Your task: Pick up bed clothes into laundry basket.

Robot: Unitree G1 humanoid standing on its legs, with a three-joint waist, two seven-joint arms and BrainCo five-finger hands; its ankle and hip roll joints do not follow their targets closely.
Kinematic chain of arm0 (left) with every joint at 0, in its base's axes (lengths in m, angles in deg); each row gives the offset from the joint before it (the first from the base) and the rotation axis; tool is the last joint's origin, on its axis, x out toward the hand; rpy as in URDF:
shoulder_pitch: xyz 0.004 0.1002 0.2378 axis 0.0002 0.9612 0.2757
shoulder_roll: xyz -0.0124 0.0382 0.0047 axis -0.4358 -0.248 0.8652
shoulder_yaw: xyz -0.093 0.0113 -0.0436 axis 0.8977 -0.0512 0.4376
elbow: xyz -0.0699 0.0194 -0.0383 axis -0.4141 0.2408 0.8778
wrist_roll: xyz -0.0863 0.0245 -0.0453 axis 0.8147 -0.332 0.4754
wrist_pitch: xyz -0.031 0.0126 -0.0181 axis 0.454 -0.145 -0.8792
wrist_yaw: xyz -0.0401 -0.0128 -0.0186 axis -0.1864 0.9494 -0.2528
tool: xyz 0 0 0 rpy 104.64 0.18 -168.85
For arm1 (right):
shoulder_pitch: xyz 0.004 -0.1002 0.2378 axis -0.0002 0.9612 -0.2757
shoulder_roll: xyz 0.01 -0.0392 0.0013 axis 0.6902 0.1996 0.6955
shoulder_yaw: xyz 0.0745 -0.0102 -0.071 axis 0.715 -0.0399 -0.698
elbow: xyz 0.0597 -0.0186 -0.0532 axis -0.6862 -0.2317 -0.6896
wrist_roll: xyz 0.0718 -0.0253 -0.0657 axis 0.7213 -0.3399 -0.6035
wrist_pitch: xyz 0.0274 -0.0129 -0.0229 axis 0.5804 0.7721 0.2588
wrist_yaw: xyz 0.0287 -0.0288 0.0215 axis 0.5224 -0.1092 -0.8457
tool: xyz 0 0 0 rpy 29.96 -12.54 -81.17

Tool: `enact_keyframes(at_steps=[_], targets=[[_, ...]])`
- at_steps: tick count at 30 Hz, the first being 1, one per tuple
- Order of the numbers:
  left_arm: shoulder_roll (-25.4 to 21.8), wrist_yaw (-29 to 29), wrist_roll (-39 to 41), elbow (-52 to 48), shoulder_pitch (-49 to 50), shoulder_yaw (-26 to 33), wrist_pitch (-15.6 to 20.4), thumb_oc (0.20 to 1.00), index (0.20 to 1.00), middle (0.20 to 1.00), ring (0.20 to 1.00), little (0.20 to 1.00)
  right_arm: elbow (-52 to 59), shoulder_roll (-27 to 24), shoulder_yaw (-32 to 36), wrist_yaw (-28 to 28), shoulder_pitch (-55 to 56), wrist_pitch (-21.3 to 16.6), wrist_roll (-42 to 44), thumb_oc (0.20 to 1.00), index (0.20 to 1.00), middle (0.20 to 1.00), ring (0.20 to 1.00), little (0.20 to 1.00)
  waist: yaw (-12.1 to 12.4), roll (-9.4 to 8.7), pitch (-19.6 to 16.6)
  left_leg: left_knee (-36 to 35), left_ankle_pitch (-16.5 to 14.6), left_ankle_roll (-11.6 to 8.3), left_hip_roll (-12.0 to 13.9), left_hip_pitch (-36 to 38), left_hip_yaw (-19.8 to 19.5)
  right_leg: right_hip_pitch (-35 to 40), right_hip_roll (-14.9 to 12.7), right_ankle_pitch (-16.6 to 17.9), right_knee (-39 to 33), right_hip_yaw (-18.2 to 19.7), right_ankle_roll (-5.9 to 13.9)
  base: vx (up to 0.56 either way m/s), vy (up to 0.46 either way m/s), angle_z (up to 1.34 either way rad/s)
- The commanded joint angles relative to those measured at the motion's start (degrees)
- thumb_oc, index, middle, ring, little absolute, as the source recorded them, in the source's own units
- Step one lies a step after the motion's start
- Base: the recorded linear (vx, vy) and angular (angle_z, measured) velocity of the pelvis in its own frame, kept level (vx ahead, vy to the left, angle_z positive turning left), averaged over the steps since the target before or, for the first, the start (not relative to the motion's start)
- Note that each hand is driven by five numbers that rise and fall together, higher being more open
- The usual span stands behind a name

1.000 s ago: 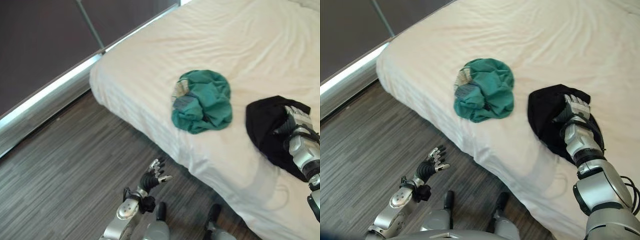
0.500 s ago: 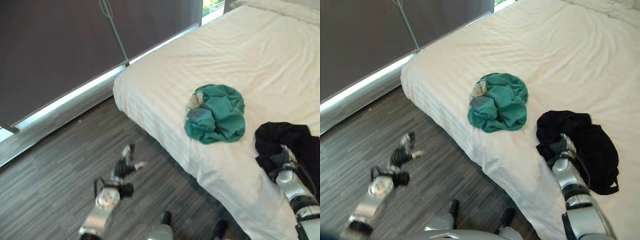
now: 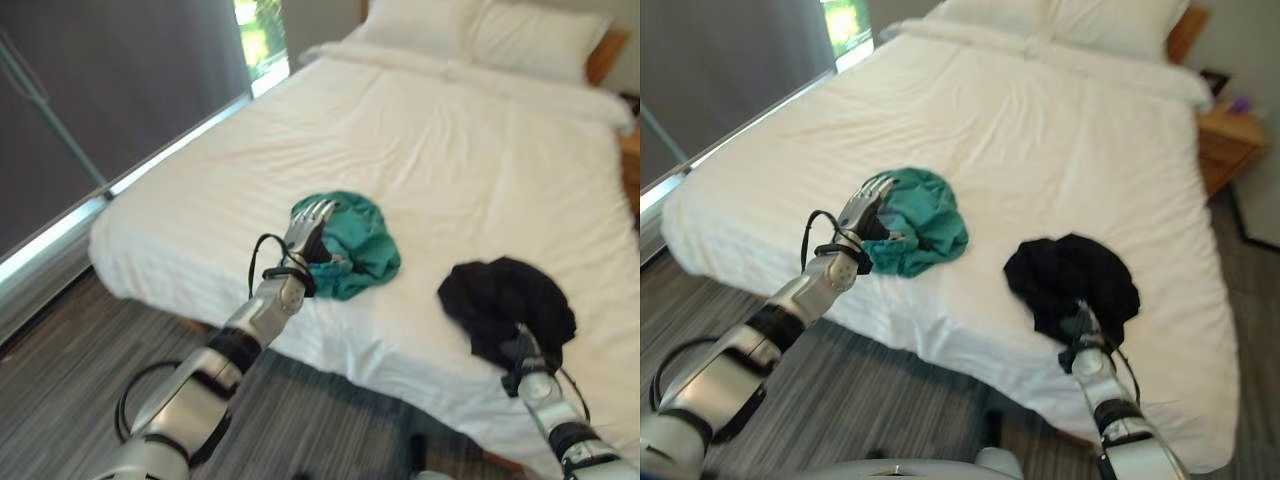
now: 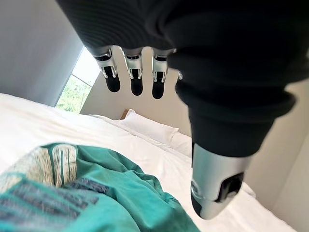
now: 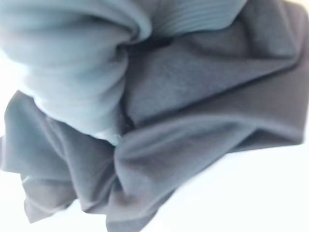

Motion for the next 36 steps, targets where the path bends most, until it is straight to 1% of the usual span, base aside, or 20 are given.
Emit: enact_keyframes(at_steps=[1,5,6,8,10,11,15,17,19,20,21,24,27,29,30,31,32,34,35,36], targets=[[-0.96,3.21,-6.22,12.87,-10.19,3.85,-3.74,1.000,1.000,1.000,1.000,1.000,-16.14,-2.69,-2.74,-2.13,12.08,10.98,3.55,0.200,0.200,0.200,0.200,0.200,-2.10,5.97,5.76,-0.93,5.71,-4.46,5.99,-6.53,1.35,8.20,-4.85,-5.84,1.22,-0.23,6.68,0.00,0.212,-0.30],[-2.19,2.93,-6.92,16.36,-13.02,2.29,-4.17,1.000,1.000,1.000,1.000,1.000,-14.29,-1.50,-4.97,-2.46,10.43,10.46,4.33,0.200,0.200,0.200,0.200,0.200,-2.39,4.65,6.93,-0.93,4.73,-3.49,4.72,-5.64,4.16,5.61,-5.66,-2.39,2.30,0.22,6.68,-0.04,0.204,-0.59],[-3.07,2.29,-7.24,16.56,-13.04,1.86,-4.44,1.000,1.000,1.000,1.000,1.000,-13.84,-1.17,-6.05,-2.71,9.16,10.51,4.38,0.200,0.200,0.200,0.200,0.200,-1.90,4.33,7.68,-0.93,4.46,-3.14,4.90,-5.41,5.56,3.86,-6.17,-1.42,3.82,-1.98,6.68,-0.08,0.155,-0.37],[-4.58,0.46,-10.00,17.25,-12.65,0.92,-5.35,1.000,1.000,1.000,1.000,1.000,-13.44,-0.92,-7.68,-2.76,7.67,10.57,2.61,0.200,0.200,0.200,0.200,0.200,-0.06,3.98,8.31,-0.93,3.34,-2.51,4.85,-5.14,8.47,2.61,-8.24,-1.01,5.81,-11.03,6.68,-0.07,0.180,-0.74],[-5.56,-1.59,-13.65,17.85,-13.05,-0.57,-6.29,1.000,1.000,1.000,1.000,1.000,-11.99,-1.41,-9.31,-2.54,5.44,10.47,1.00,0.200,0.200,0.200,0.200,0.200,-0.52,3.19,9.56,-0.93,3.36,-2.18,4.89,-4.27,10.06,1.22,-8.51,1.75,6.50,-12.79,6.68,-0.05,0.123,-0.97],[-6.51,-5.79,-18.29,20.96,-11.44,-3.12,-5.98,0.200,0.200,0.200,0.200,0.200,-9.84,-2.59,-9.62,-2.55,3.24,10.26,0.47,0.200,0.200,0.200,0.200,0.200,-0.58,2.72,10.73,-0.93,3.22,-1.97,5.05,-4.08,11.24,0.71,-8.69,3.76,5.55,-12.74,6.68,-0.10,0.125,-0.39],[-8.81,-8.95,-21.15,22.50,-6.97,-2.67,-5.46,0.200,0.200,0.200,0.200,0.200,-6.49,-4.66,-7.20,-1.95,1.61,9.66,1.91,0.200,0.200,0.200,0.200,0.200,-0.98,2.37,11.93,-0.93,3.15,-2.11,5.05,-4.75,12.80,-0.47,-9.52,7.15,3.96,-12.84,6.68,-0.11,0.056,-0.36],[-9.98,-11.01,-22.86,22.74,-2.50,-1.59,-5.06,0.200,0.200,0.200,0.200,0.200,-3.50,-7.14,-5.37,-1.76,1.73,9.19,2.97,0.200,0.200,0.200,0.200,0.200,-1.69,2.74,11.81,-0.93,3.31,-1.71,5.33,-5.57,13.66,-1.26,-8.50,5.68,3.92,-11.85,6.68,-0.09,0.116,-0.75],[-10.94,-12.22,-21.96,21.56,1.00,0.47,-5.03,0.200,0.200,0.200,0.200,0.200,1.23,-10.70,-3.39,-1.37,2.50,8.31,3.48,0.200,0.200,0.200,0.200,0.200,-2.21,2.90,12.05,-0.93,3.26,-0.58,4.87,-6.02,14.90,-1.19,-6.49,2.17,5.24,-10.11,6.68,-0.14,0.247,-0.76],[-12.40,-13.73,-19.91,21.04,4.96,3.19,-4.24,0.200,0.200,0.200,0.200,0.200,6.84,-14.50,-0.93,-0.82,3.75,7.49,3.28,0.200,0.200,0.200,0.200,0.200,-2.05,3.03,11.83,-0.93,2.83,0.55,4.75,-6.30,17.17,-0.52,-4.82,-2.16,7.13,-10.23,6.68,-0.16,0.251,-0.71],[-12.38,-13.73,-19.91,21.03,4.98,3.19,-4.25,0.200,0.200,0.200,0.200,0.200,6.87,-14.51,-0.91,-0.82,3.78,7.50,3.28,0.200,0.200,0.200,0.200,0.200,-2.00,3.04,11.81,-0.93,2.83,0.54,4.76,-6.30,17.21,-0.57,-4.82,-2.17,7.16,-10.19,6.68,-0.22,0.305,-1.01],[-16.67,-14.33,-16.51,19.26,9.71,7.86,-3.25,0.200,0.200,0.200,0.200,0.200,14.44,-17.44,1.58,-0.90,6.77,6.16,2.53,0.200,0.200,0.200,0.200,0.200,-0.97,2.78,10.97,-0.93,3.97,1.45,5.25,-7.63,21.87,0.68,-3.26,-5.67,10.40,-13.61,5.90,-0.13,0.130,-2.03],[-21.65,-12.13,-5.61,10.30,10.40,14.04,-0.71,0.200,0.200,0.200,0.200,0.200,19.71,-19.95,3.38,0.35,6.89,5.12,1.04,0.200,0.200,0.200,0.200,0.200,1.47,2.92,9.82,-0.93,4.52,1.68,6.90,-8.29,26.07,3.89,-3.18,-8.38,16.22,-19.88,5.91,-0.07,0.037,-1.27],[-21.97,-12.34,-5.41,9.67,10.82,14.31,-0.85,0.200,0.200,0.200,0.200,0.200,19.88,-19.93,3.36,0.33,6.90,5.20,0.98,0.200,0.200,0.200,0.200,0.200,1.47,2.87,9.91,-0.93,4.49,1.67,6.90,-8.18,26.19,3.80,-3.24,-8.51,16.48,-19.74,5.91,-0.07,0.001,-0.76],[-23.89,-8.97,3.82,-6.65,10.61,20.04,1.11,0.200,0.200,0.200,0.200,0.200,24.42,-21.22,5.53,1.95,5.90,4.91,-0.45,0.200,0.200,0.200,0.200,0.200,4.49,2.92,9.35,-0.93,5.40,2.28,7.39,-8.79,28.93,7.41,-4.62,-8.31,18.84,-25.37,5.91,-0.10,-0.001,-0.43],[-24.06,-9.12,4.04,-7.42,11.08,20.37,0.84,0.200,0.200,0.200,0.200,0.200,24.65,-21.27,5.66,1.94,5.99,5.02,-0.55,0.200,0.200,0.200,0.200,0.200,4.54,2.96,9.50,-0.93,5.36,2.31,7.35,-8.67,29.01,7.45,-4.67,-8.28,18.87,-25.29,5.93,-0.19,-0.058,-0.60],[-19.87,-7.57,10.08,-18.81,6.21,20.77,2.18,0.200,0.200,0.200,0.200,0.200,29.16,-22.14,3.03,2.52,1.10,6.05,-3.36,0.200,0.200,0.200,0.200,0.200,7.19,2.87,8.41,-0.93,6.21,2.73,7.76,-9.53,30.45,10.17,-6.09,-7.19,19.38,-28.63,6.21,-0.09,-0.051,-0.72],[-16.50,-4.70,15.43,-30.88,8.31,25.15,3.19,0.200,0.200,0.200,0.200,0.200,35.12,-22.43,4.39,2.41,0.33,7.99,-8.12,0.200,0.200,0.200,0.200,0.200,9.47,2.75,8.24,-0.93,6.70,2.94,8.34,-9.82,32.40,11.90,-8.22,-4.61,19.83,-30.48,6.68,-0.14,-0.082,-0.86],[-16.43,-4.78,15.41,-31.24,8.61,25.30,3.00,0.200,0.200,0.200,0.200,0.200,35.31,-22.51,4.45,2.36,0.53,8.09,-8.17,0.200,0.200,0.200,0.200,0.200,9.57,2.85,8.19,-0.93,6.67,2.95,8.35,-9.75,32.51,11.89,-8.21,-4.55,19.80,-30.37,6.68,-0.19,-0.151,-1.00],[-9.80,-3.68,21.10,-37.22,7.10,25.00,4.90,0.200,0.200,0.200,0.200,0.200,39.40,-22.90,5.08,3.91,-2.58,9.34,-10.63,0.200,0.200,0.200,0.200,0.200,10.06,2.07,7.12,-0.75,7.55,3.03,9.16,-10.45,34.08,13.79,-9.23,-2.17,18.81,-31.00,6.68,-0.10,-0.089,-0.99]])
